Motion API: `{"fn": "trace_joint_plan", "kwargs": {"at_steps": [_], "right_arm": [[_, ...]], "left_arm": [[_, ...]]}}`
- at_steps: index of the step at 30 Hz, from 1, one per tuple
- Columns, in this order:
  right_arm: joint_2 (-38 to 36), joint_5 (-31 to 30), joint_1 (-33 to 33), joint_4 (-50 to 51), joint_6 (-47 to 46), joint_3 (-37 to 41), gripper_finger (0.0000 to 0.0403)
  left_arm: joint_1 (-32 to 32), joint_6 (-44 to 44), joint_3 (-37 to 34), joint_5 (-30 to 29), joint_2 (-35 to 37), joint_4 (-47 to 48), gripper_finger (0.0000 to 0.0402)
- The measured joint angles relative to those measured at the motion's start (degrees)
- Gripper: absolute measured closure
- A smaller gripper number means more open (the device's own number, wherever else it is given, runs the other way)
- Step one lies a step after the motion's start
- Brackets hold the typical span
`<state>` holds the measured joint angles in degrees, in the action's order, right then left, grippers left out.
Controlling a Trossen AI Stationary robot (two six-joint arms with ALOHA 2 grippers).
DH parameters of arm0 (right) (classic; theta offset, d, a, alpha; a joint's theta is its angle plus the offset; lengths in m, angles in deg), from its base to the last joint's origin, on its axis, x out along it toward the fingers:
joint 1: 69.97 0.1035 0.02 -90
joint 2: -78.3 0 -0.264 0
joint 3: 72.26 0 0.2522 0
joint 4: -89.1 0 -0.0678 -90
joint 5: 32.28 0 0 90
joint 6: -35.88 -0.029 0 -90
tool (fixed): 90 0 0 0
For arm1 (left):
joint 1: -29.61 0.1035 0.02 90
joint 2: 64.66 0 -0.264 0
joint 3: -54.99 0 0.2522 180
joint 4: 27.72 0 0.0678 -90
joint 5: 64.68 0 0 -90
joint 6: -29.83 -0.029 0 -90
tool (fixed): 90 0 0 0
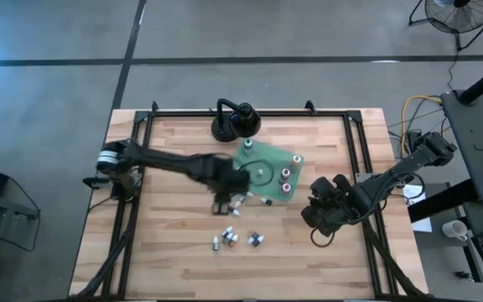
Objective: Pick & Place food coloring
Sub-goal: Adjust the green bin on the table
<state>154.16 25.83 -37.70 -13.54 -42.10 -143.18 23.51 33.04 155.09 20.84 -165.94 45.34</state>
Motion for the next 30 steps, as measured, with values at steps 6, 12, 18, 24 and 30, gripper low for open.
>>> {"fn": "trace_joint_plan", "kwargs": {"at_steps": [6,12,18,24,30], "right_arm": [[0.0,0.7,0.0,-0.1,0.0,0.0,0.0310],[0.0,1.8,0.0,-0.1,-1.4,0.0,0.0310],[0.1,2.4,0.0,-0.2,-1.5,0.0,0.0310],[0.1,2.4,0.0,-1.6,-2.0,0.0,0.0310],[0.1,2.4,0.1,-3.5,-3.5,0.0,0.0310]], "left_arm": [[-3.6,35.8,-12.7,8.1,5.1,-7.4,0.0268],[-9.6,64.6,-18.5,10.5,5.3,-12.6,0.0268],[-13.6,76.9,-20.5,9.3,5.1,-17.2,0.0268],[-14.3,82.8,-21.7,7.4,5.1,-18.5,0.0268],[-16.1,81.9,-24.3,7.5,5.1,-22.4,0.0268]]}}
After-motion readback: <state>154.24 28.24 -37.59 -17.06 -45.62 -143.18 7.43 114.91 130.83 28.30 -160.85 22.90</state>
